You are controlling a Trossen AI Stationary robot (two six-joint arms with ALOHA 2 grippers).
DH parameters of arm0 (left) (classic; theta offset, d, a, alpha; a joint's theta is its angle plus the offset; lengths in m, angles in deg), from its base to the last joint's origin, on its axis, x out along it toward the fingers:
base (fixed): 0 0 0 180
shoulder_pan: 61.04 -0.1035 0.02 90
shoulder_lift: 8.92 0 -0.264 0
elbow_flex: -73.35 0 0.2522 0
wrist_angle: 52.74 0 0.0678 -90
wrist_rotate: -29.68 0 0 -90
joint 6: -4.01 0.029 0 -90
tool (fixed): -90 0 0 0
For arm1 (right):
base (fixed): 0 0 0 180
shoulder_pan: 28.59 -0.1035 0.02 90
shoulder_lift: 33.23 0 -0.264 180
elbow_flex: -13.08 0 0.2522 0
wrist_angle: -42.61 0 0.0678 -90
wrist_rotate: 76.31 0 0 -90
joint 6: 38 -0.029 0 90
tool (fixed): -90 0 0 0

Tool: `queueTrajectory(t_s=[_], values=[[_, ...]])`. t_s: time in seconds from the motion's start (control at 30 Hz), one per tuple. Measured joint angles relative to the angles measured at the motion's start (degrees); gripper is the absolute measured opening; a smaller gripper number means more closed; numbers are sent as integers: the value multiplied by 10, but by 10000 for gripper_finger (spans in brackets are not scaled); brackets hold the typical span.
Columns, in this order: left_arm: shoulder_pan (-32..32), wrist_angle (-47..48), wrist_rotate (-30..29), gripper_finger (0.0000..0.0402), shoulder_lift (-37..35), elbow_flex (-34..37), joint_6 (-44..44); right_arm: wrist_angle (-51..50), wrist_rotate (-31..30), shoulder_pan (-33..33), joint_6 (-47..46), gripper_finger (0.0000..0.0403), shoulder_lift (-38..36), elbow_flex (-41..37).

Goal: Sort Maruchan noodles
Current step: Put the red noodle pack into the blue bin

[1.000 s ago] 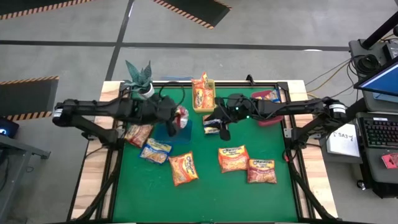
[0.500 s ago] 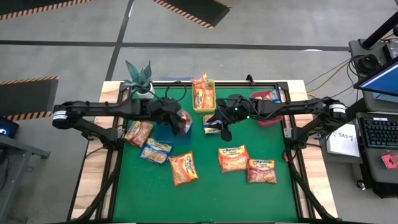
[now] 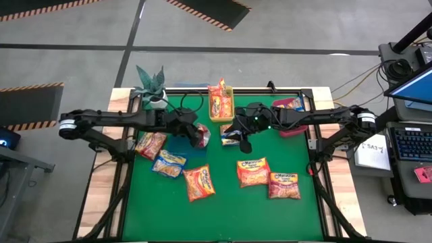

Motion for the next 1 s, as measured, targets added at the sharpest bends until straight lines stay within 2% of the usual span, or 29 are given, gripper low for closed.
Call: queueTrajectory(t_s=[0.27,1.0], values=[[0,-12,-2,1,40,0,-9,-30,0,0,-20,109,0,-4],[0,-17,-18,12,90,0,-11,-37,0,0,-34,109,0,-6]])
